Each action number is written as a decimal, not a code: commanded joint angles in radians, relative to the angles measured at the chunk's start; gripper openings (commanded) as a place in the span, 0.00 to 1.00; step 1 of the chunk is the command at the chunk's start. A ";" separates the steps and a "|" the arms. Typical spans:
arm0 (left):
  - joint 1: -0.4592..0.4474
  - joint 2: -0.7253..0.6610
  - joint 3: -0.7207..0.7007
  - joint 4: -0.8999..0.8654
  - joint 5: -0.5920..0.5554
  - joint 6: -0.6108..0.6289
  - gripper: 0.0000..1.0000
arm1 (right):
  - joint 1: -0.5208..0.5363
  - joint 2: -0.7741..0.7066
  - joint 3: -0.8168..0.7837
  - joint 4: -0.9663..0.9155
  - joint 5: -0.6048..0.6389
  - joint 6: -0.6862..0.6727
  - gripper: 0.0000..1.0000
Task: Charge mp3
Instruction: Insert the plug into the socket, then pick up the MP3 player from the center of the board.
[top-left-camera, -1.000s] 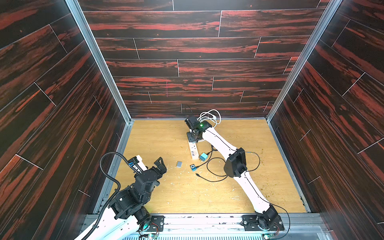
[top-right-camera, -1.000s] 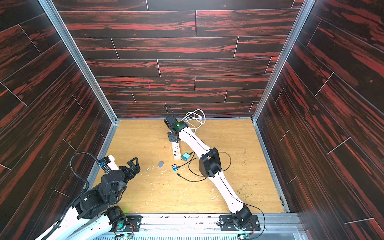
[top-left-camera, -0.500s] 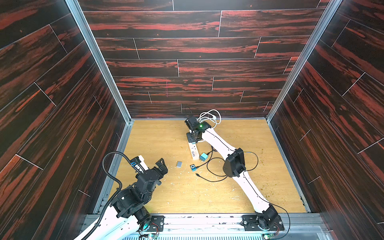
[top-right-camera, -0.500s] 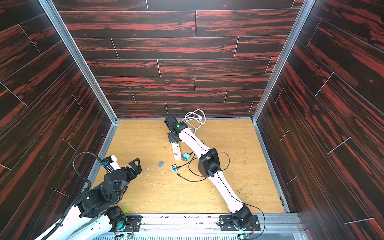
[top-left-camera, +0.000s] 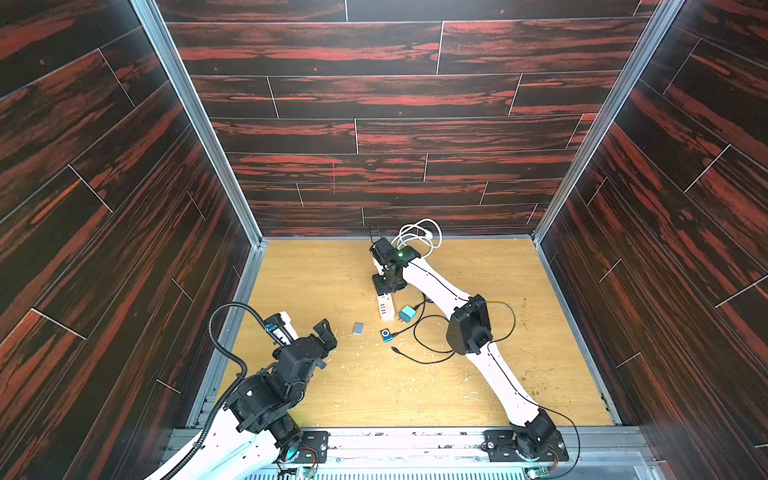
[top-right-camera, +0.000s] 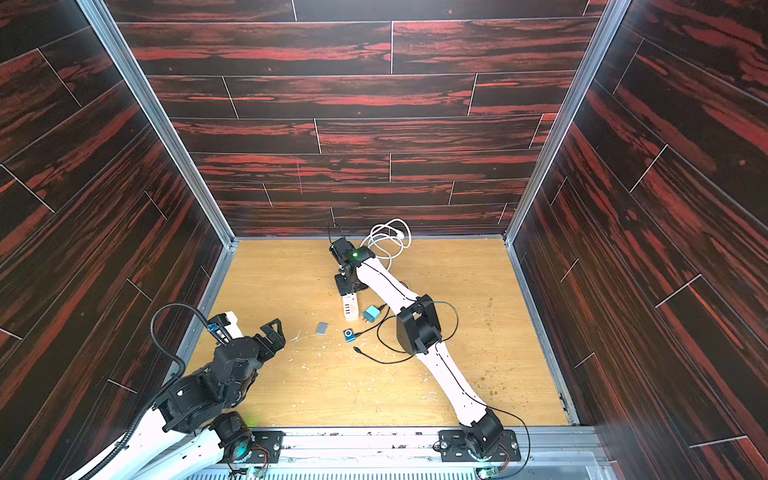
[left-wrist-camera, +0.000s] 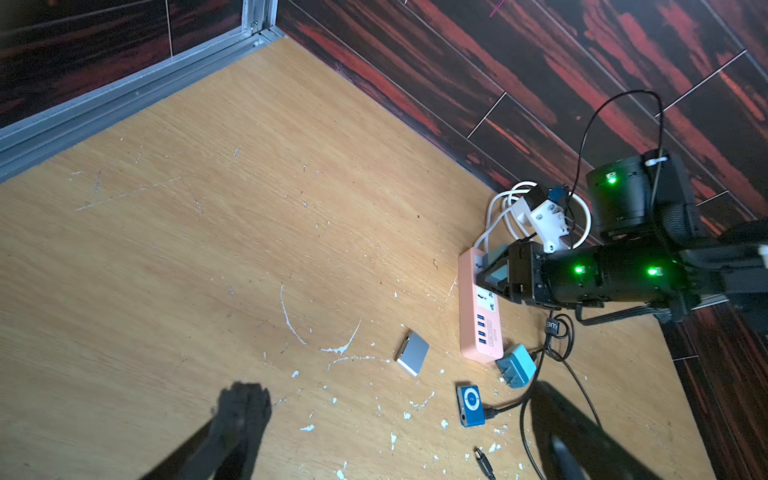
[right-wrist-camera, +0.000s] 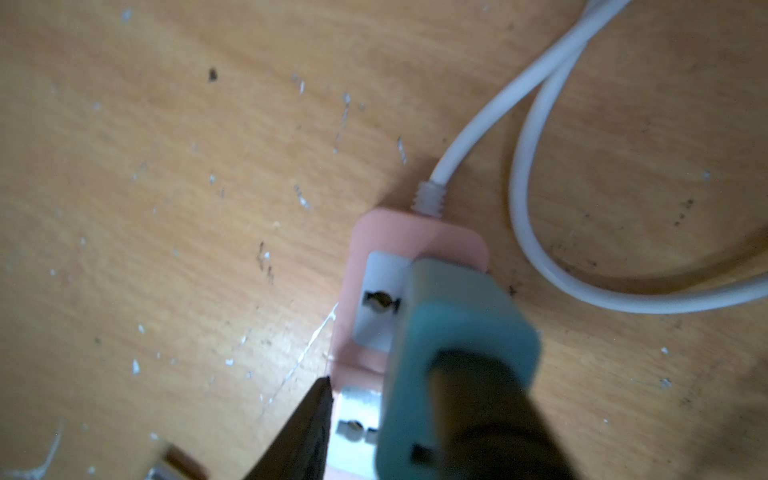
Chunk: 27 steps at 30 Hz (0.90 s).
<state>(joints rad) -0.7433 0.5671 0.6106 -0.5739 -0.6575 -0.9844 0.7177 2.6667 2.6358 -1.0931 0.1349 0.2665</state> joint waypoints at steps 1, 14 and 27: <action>0.007 0.042 0.039 -0.030 0.012 -0.014 1.00 | 0.002 -0.125 0.004 -0.055 -0.005 -0.025 0.55; 0.014 0.179 0.055 -0.010 0.009 -0.085 1.00 | 0.011 -0.484 -0.349 0.061 0.096 -0.079 0.57; 0.218 0.531 0.200 0.058 0.289 -0.141 1.00 | 0.058 -1.040 -1.237 0.460 -0.018 -0.122 0.58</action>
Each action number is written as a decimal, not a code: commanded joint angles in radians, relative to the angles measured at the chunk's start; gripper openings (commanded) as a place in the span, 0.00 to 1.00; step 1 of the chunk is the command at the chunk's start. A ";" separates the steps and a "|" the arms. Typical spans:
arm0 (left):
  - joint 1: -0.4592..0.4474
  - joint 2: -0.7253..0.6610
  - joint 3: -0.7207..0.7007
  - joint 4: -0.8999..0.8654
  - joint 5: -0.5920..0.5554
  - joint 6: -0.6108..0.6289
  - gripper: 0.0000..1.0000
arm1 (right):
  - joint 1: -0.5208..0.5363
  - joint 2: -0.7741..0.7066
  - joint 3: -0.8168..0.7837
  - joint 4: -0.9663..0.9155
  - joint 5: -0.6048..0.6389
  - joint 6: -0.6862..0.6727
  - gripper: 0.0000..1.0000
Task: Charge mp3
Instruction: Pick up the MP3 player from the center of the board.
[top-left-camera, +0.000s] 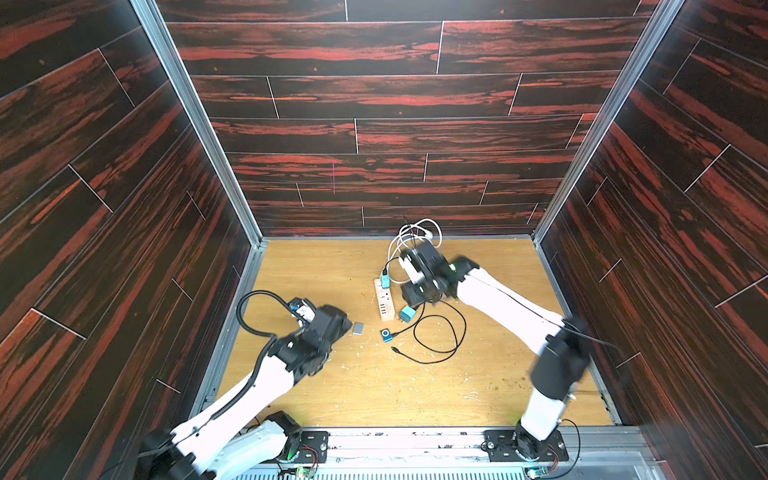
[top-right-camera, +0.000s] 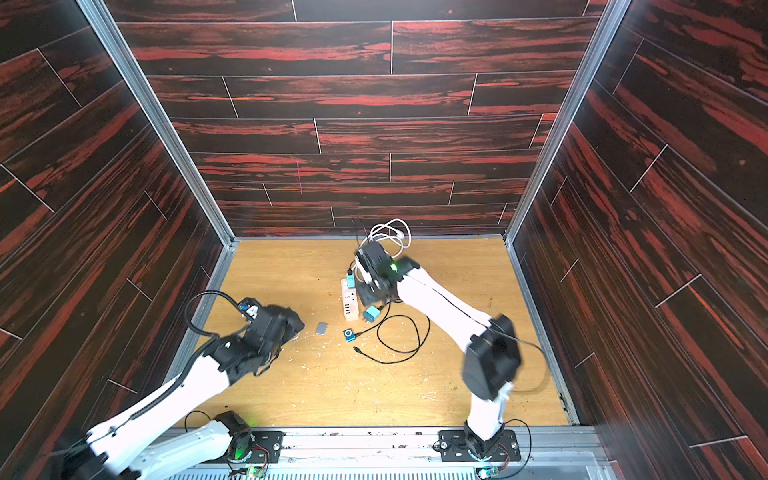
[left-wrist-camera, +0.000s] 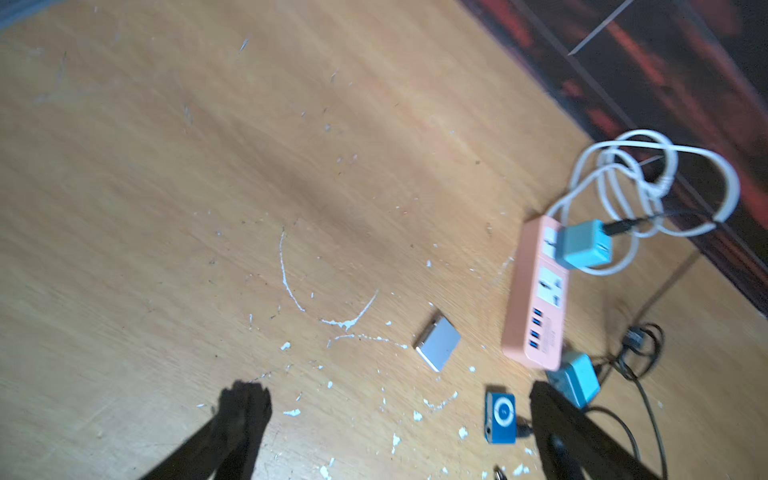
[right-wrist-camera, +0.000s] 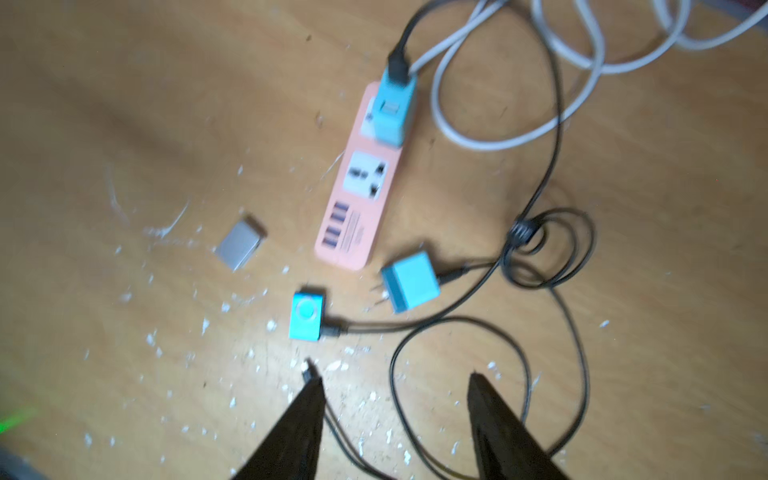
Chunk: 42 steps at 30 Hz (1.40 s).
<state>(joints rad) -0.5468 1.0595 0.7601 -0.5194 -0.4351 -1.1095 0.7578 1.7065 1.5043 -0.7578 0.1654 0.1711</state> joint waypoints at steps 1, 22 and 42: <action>0.032 0.065 0.067 0.001 0.080 -0.024 1.00 | 0.020 -0.105 -0.161 0.154 -0.057 -0.025 0.58; 0.081 0.535 0.357 -0.180 0.309 -0.307 1.00 | 0.094 -0.242 -0.557 0.536 0.098 -0.033 0.67; 0.067 0.753 0.463 -0.252 0.361 -0.470 0.89 | 0.098 -0.349 -0.680 0.641 -0.001 0.019 0.72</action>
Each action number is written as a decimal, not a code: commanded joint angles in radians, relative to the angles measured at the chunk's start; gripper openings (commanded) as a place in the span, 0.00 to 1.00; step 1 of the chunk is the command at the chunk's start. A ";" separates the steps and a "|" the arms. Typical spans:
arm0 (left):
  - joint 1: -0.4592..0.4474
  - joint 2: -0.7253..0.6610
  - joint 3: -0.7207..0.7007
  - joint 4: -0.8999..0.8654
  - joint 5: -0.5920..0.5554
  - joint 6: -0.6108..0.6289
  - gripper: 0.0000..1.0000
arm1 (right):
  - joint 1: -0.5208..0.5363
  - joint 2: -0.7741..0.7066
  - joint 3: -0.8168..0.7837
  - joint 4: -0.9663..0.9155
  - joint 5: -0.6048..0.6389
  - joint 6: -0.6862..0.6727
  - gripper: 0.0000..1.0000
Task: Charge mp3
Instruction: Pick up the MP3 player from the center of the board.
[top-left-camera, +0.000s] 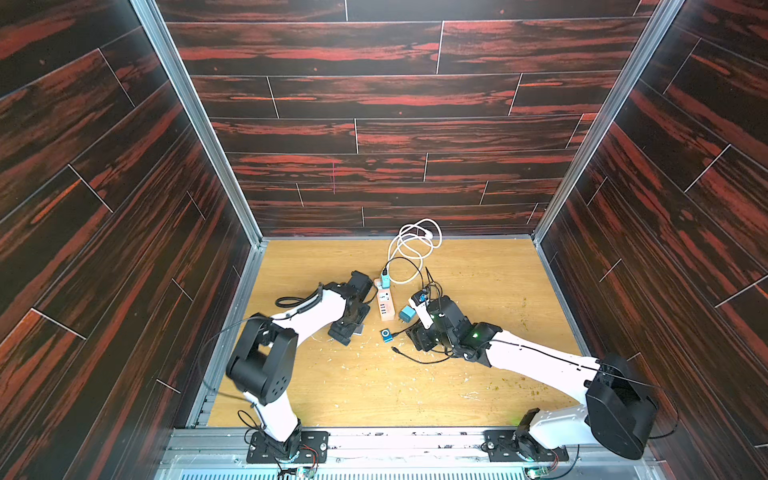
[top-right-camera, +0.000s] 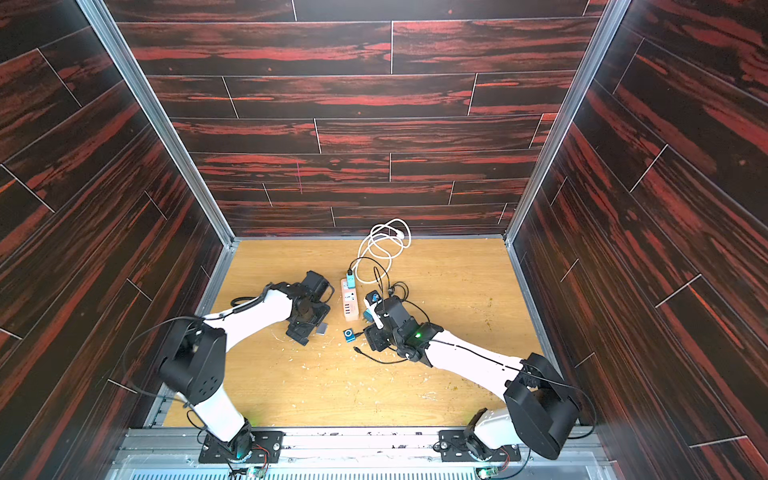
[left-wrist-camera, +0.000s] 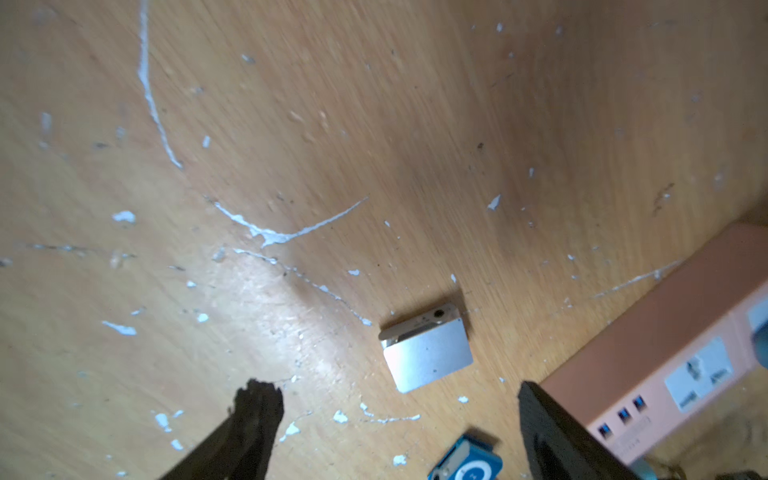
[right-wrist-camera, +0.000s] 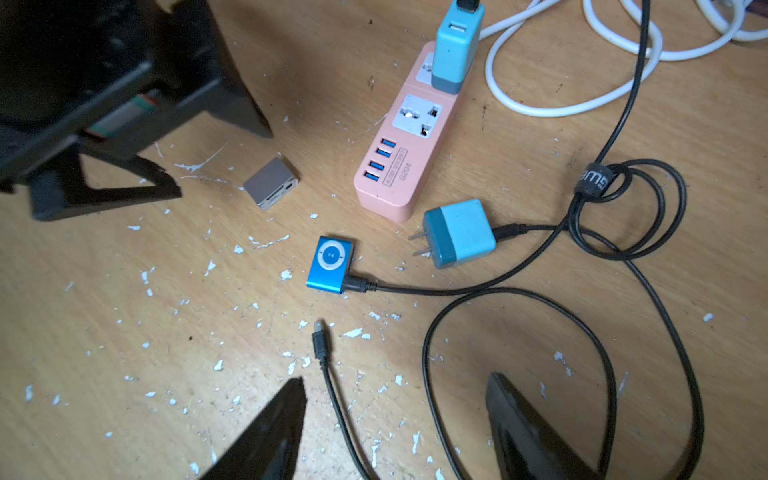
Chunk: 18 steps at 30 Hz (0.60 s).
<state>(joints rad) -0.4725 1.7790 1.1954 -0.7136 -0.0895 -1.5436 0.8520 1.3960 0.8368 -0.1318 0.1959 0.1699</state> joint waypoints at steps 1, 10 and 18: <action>-0.011 0.047 0.040 -0.061 0.018 -0.040 0.88 | 0.005 -0.043 -0.016 0.017 -0.035 0.020 0.72; -0.023 0.108 0.090 -0.090 0.007 -0.063 0.83 | 0.034 -0.078 -0.021 -0.001 -0.033 0.019 0.72; -0.038 0.168 0.126 -0.092 0.012 -0.069 0.79 | 0.069 -0.090 -0.016 -0.024 -0.003 0.008 0.72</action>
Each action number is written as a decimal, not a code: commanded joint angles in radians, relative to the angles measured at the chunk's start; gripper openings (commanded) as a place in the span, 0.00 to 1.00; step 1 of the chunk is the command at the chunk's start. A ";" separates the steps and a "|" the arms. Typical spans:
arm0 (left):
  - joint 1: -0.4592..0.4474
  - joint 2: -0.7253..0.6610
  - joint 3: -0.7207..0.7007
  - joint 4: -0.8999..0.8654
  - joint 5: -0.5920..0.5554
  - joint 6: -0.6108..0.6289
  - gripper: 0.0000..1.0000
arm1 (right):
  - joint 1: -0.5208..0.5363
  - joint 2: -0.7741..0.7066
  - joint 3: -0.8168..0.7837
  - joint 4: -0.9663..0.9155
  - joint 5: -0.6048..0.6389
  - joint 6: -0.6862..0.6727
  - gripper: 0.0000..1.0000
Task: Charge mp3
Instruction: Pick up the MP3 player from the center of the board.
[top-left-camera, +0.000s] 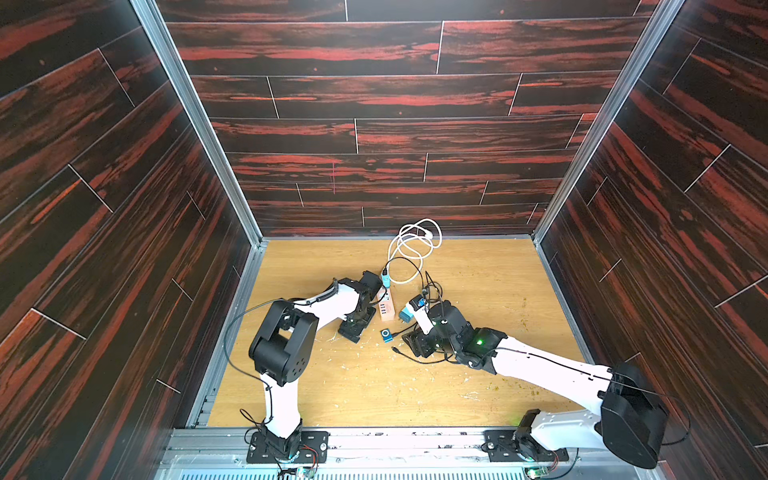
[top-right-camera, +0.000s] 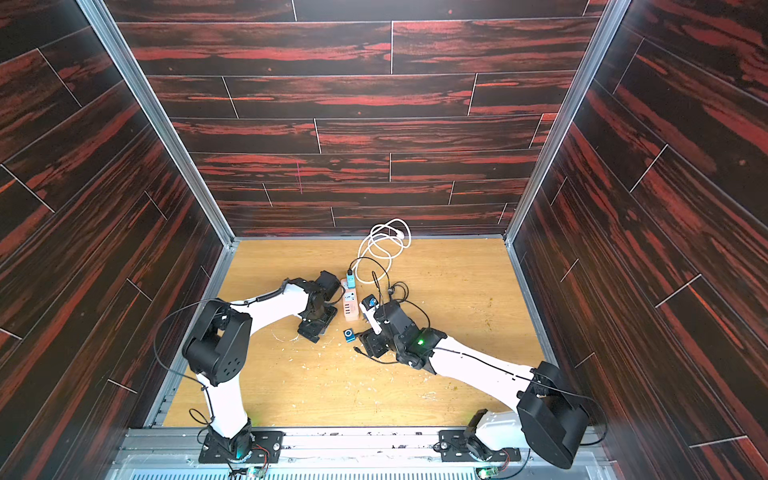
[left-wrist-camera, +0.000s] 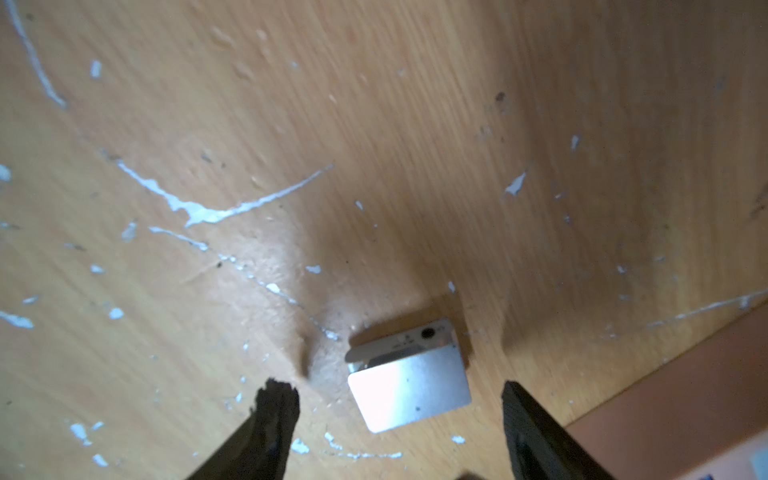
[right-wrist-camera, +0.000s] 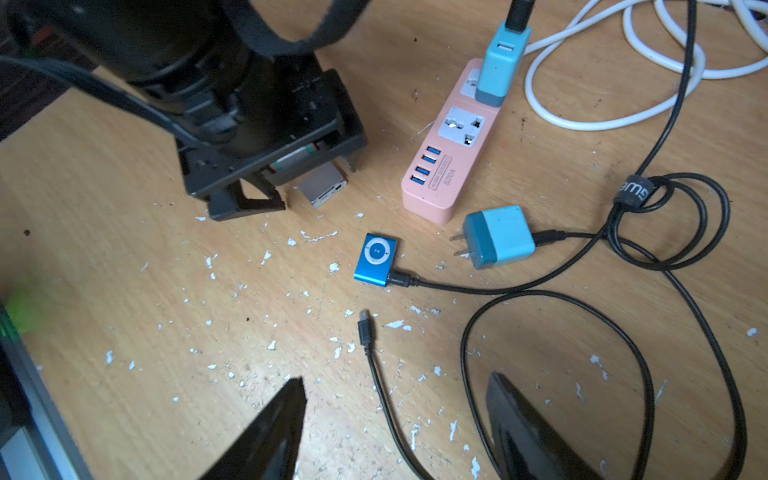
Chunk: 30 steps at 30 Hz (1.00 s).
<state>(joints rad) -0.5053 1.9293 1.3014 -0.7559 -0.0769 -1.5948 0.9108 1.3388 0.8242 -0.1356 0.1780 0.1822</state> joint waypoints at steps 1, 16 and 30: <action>-0.004 0.023 0.017 -0.045 0.003 -0.019 0.78 | 0.012 -0.033 -0.002 -0.023 0.017 -0.003 0.72; -0.001 0.075 0.026 -0.043 0.020 0.026 0.65 | 0.020 -0.026 0.009 -0.041 0.026 -0.006 0.72; 0.016 0.086 -0.026 -0.014 0.046 0.067 0.55 | 0.022 -0.008 0.013 -0.047 0.018 -0.009 0.72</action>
<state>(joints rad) -0.4980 1.9724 1.3239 -0.7979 -0.0509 -1.5387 0.9257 1.3388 0.8242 -0.1719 0.1978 0.1802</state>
